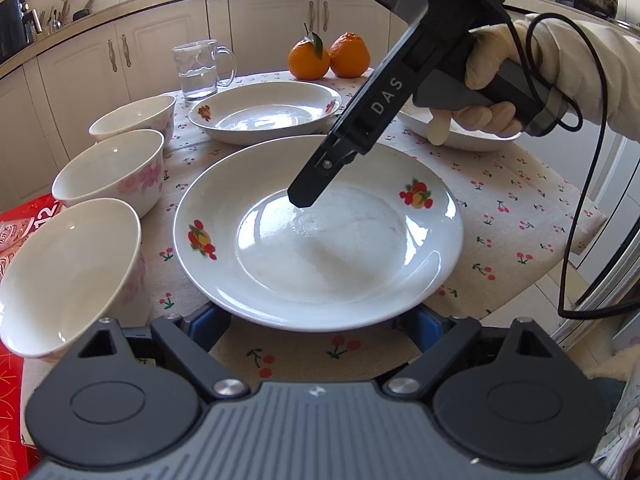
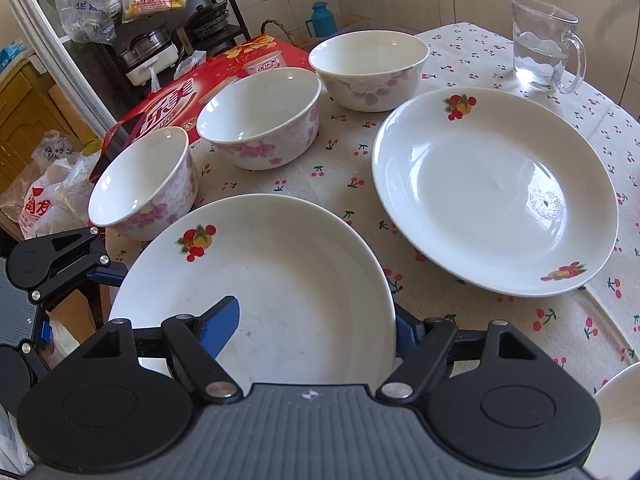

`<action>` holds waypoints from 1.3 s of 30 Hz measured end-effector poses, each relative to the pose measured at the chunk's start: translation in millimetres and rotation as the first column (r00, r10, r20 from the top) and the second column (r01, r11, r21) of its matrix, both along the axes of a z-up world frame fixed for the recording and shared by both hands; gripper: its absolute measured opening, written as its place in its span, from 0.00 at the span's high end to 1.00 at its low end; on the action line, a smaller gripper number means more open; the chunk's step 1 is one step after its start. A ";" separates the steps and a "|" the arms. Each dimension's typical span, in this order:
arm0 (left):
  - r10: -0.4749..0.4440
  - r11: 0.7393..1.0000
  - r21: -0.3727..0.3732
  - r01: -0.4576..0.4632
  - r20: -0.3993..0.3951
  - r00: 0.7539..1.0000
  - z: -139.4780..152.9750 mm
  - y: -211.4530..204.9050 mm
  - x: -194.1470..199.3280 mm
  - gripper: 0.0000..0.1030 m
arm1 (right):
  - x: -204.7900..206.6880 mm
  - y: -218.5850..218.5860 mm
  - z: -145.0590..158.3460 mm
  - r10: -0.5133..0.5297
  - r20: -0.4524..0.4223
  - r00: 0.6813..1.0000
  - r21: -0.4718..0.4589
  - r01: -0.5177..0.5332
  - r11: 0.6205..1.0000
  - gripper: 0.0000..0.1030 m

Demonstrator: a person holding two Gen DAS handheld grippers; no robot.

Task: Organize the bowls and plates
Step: 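Lift the fruit-decal plate off the table with the right tool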

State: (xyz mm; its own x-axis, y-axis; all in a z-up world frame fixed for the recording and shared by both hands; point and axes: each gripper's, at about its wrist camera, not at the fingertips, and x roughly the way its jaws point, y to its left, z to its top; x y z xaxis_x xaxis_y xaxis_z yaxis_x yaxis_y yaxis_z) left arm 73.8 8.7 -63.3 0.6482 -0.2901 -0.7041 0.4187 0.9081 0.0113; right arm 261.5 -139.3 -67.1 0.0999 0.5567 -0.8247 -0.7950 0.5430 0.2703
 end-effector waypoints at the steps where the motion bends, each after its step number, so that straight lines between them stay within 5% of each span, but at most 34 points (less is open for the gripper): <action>1: 0.000 1.000 -0.001 0.000 0.001 1.000 0.0 0.2 -0.2 0.12 | -0.1 0.8 -0.2 0.001 0.002 1.000 -0.004 -0.001 1.000 0.20; 24: -0.072 0.997 0.010 0.072 -0.008 0.997 9.2 -7.8 5.7 0.16 | -7.3 -16.6 9.6 -0.053 0.010 0.999 0.007 0.053 0.999 0.20; 39: -0.229 0.973 -0.007 0.229 -0.011 0.973 29.7 -68.6 31.2 0.16 | -9.0 -82.5 40.8 -0.195 0.085 0.977 0.012 0.195 0.981 0.20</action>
